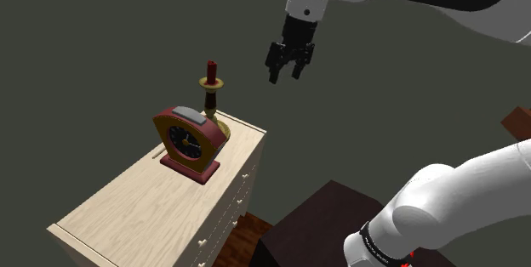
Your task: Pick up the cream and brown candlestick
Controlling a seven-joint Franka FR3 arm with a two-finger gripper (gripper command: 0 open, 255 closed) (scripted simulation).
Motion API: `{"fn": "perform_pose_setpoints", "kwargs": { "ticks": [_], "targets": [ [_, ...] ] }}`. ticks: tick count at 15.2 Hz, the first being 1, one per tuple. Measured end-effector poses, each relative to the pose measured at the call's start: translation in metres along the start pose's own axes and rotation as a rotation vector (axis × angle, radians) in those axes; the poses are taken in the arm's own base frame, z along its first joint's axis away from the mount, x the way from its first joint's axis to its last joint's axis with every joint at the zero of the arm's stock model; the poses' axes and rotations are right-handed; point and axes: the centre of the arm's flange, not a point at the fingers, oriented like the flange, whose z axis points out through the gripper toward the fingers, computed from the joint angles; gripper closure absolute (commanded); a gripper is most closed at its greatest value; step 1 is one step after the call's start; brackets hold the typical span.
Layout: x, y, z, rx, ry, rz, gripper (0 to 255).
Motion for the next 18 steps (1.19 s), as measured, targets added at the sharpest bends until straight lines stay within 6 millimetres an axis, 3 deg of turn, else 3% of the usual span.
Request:
{"fn": "perform_pose_setpoints", "kwargs": {
  "ticks": [16,18],
  "targets": [
    [0.188,-0.103,0.011,-0.031,0.013,0.039,0],
    [0.199,-0.109,0.015,-0.033,0.013,0.043,0]
  ]
}}
